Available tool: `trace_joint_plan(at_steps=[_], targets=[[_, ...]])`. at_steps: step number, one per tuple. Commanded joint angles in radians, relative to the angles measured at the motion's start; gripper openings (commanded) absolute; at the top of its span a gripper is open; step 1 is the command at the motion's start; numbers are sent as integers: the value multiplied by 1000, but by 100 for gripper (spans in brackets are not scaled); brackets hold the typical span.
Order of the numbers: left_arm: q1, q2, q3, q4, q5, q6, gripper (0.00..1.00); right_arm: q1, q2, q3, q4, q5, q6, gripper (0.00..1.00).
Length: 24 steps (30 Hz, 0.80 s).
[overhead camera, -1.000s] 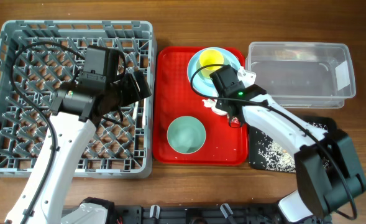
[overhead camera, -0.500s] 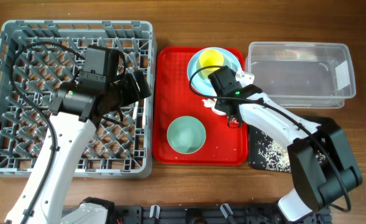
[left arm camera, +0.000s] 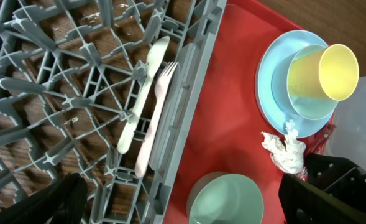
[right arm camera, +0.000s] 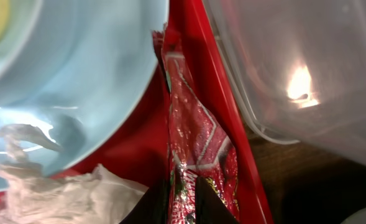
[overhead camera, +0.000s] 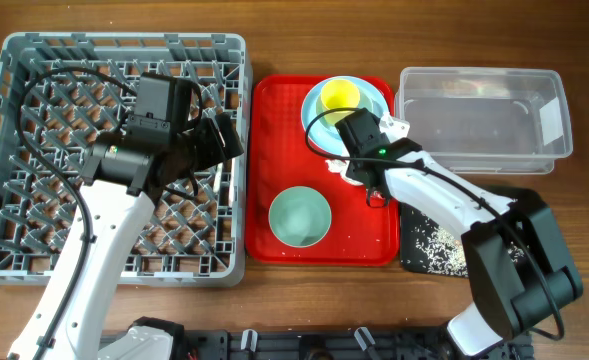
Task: Sort waste into correct bins and load items into the dishwasher rack
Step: 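Reach the right gripper to the tissue and red wrapper beside the plate, then grasp the red wrapper with the right gripper and drop it in the clear bin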
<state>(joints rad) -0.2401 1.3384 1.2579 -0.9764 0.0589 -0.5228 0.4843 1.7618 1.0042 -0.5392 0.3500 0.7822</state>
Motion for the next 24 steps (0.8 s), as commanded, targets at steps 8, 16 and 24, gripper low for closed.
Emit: trace_joint_plan(at_steps=[8,16,24], targets=[[5,-7,6,2,11,-13,100,-2,2,-3,-1,59,2,4],[5,-7,6,2,11,-13,100,-2,-190,66,-42,61,-84,4],[5,-7,6,2,11,-13,100,-2,-458,66,-42,197,-132,4]])
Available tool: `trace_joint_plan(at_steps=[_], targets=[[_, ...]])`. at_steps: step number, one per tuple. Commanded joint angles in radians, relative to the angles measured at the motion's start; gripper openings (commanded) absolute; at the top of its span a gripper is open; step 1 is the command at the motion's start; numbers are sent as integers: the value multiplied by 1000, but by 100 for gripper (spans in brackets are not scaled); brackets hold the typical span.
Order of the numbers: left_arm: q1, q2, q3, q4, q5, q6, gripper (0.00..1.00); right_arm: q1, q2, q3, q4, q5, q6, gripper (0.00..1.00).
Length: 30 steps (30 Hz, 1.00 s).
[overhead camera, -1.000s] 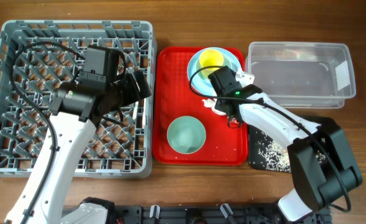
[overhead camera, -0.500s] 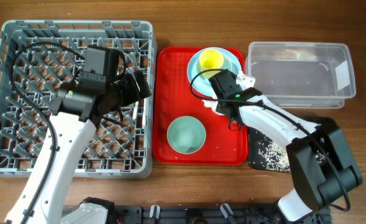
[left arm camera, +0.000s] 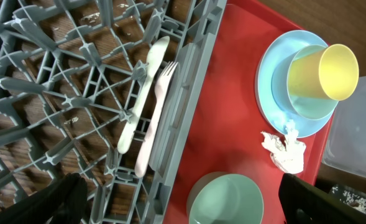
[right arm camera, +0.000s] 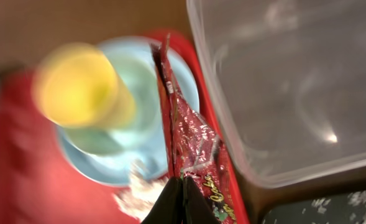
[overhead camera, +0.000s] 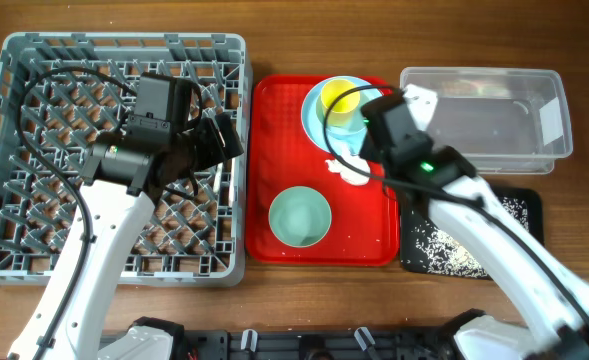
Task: Sort waste into correct bins and load items into the dishwasher rack
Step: 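Grasp the red wrapper with the right gripper and drop it in the clear bin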
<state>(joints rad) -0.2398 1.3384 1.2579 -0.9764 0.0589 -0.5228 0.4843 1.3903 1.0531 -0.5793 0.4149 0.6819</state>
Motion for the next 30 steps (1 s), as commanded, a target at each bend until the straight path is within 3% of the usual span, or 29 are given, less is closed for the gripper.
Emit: trace_joint_plan(at_steps=[1,6,11,15,21,26,30], targets=[[4,-7,6,2,11,-13,100,-2,-104,18,-2,182,-32,4],[4,-7,6,2,11,-13,100,-38,-120,16,1,382,-27,4],[4,-7,6,2,11,-13,100,-175,-77,14,68,382,-23,4],[4,-7,6,2,11,-13,100,-321,-5,14,148,295,-10,4],[4,-7,6,2,11,-13,100,-526,155,14,184,64,182,4],[4,-7,6,2,11,-13,100,-618,241,14,182,-93,374,4],[4,-7,6,2,11,-13,100,-632,249,14,184,-103,392,4]])
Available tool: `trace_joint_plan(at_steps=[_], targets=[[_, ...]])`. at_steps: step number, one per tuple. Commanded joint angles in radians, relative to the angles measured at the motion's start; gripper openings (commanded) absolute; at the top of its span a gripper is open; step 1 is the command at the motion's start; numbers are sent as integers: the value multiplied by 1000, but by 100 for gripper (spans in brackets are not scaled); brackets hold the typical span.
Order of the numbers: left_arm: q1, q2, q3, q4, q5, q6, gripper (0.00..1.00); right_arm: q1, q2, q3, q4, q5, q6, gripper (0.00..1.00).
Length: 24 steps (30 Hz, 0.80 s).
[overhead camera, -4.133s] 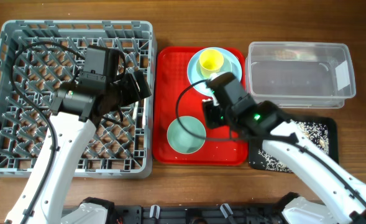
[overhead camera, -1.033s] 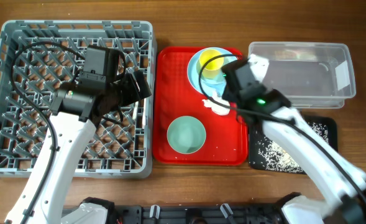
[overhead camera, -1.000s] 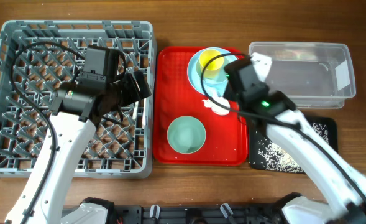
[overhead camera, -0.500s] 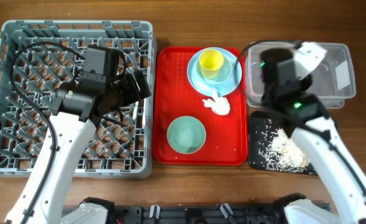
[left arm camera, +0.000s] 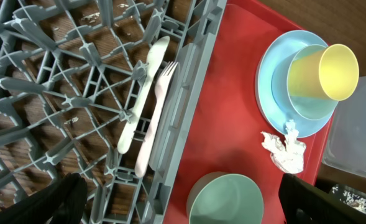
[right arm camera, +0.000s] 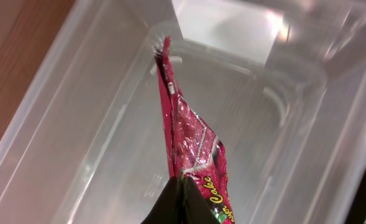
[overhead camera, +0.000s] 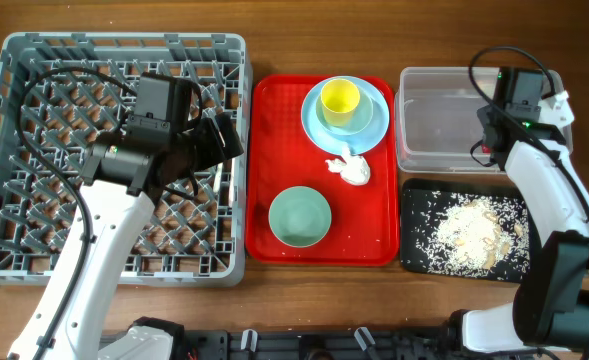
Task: Sort waste into correct bins and load items into the dishwasher rack
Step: 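Grasp the red wrapper with the right gripper and drop it in the clear bin, then grasp the white tissue with the right gripper and carry it to the clear bin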
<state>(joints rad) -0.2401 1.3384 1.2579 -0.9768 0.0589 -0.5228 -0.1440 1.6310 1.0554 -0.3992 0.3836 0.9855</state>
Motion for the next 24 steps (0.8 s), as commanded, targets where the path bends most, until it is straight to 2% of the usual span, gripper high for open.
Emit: trace_joint_plan(at_steps=[1,2,3,4,5,6,9,13,17,19,24], targets=[[5,-7,6,3,11,-13,100,-4,8,11,3,-67,87,4],[5,-7,6,2,11,-13,100,-4,8,11,3,-65,87,9],[5,-7,6,3,11,-13,100,-4,8,11,1,-63,84,18],[5,-7,6,3,11,-13,100,-4,8,11,-2,-64,58,38],[5,-7,6,3,11,-13,100,-4,8,11,-1,-64,34,51],[5,-7,6,2,11,-13,100,-4,8,11,0,-63,18,59],[5,-7,6,3,11,-13,100,-3,6,12,3,-64,-21,69],[5,-7,6,3,11,-13,100,-3,-60,13,70,-164,-244,69],[5,-7,6,3,11,-13,100,-3,-184,13,124,-436,-517,70],[5,-7,6,3,11,-13,100,-3,-254,13,121,-586,-600,58],[5,-7,6,3,11,-13,100,43,-366,13,50,-843,-733,53]])
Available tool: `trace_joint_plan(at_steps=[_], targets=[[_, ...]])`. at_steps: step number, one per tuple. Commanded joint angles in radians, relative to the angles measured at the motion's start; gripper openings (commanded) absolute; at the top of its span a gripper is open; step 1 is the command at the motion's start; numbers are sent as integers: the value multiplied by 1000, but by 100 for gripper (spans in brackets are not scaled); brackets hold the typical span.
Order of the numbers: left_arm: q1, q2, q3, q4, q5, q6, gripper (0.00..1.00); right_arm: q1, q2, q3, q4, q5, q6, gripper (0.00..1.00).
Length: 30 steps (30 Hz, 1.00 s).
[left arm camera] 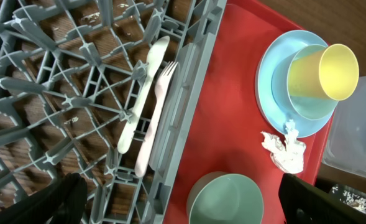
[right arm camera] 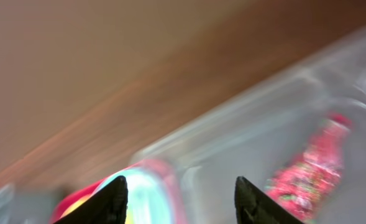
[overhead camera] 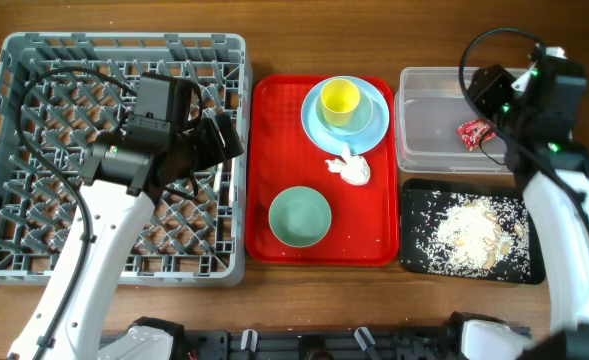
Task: Sort waste into correct bins and load items into the dishwasher rack
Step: 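Grasp the white tissue with the right gripper and carry it to the clear bin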
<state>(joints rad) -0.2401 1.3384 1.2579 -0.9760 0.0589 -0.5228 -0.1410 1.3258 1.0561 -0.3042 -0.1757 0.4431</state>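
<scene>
A red wrapper point(overhead camera: 471, 132) lies loose in the clear plastic bin point(overhead camera: 429, 140); it shows blurred in the right wrist view point(right arm camera: 307, 171). My right gripper point(overhead camera: 488, 93) hangs open above the bin, nothing between its fingers point(right arm camera: 179, 186). On the red tray point(overhead camera: 274, 150) are crumpled tissue point(overhead camera: 349, 168), a yellow cup point(overhead camera: 340, 97) on a blue plate point(overhead camera: 372, 120) and a green bowl point(overhead camera: 300, 216). My left gripper point(overhead camera: 219, 135) stands open over the right rim of the grey rack point(overhead camera: 124, 42), and a pale fork point(left arm camera: 156, 118) and knife point(left arm camera: 142, 93) lie in that rack.
A black tray point(overhead camera: 419, 200) strewn with rice-like scraps sits in front of the clear bin at the right. The rack fills the left side of the wooden table. Black cables loop over both arms.
My right gripper was shut on the red wrapper inside the clear bin. It is now open and raised, and the wrapper lies in the bin. The left arm has not moved.
My right gripper was shut on the red wrapper at the tray's right edge beside the blue plate. Then it held the wrapper above the tray, then down in the clear bin. Now the wrapper lies there released. The left gripper stayed open over the rack throughout.
</scene>
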Motion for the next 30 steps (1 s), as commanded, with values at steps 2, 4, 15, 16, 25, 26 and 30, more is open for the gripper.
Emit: trace_joint_plan(at_steps=[2,4,15,16,25,26,30], targets=[[5,-7,6,2,11,-13,100,84,-72,12,-95,-296,-209,52],[5,-7,6,2,11,-13,100,166,-72,9,-177,-267,-215,52],[5,-7,6,2,11,-13,100,600,-43,-72,-340,110,-205,56],[5,-7,6,2,11,-13,100,624,-32,-82,-340,143,-206,57],[5,-7,6,2,11,-13,100,688,103,-101,-319,240,-205,58],[5,-7,6,2,11,-13,100,688,120,-101,-310,245,-205,58],[5,-7,6,2,11,-13,100,688,199,-101,-259,282,-208,59]])
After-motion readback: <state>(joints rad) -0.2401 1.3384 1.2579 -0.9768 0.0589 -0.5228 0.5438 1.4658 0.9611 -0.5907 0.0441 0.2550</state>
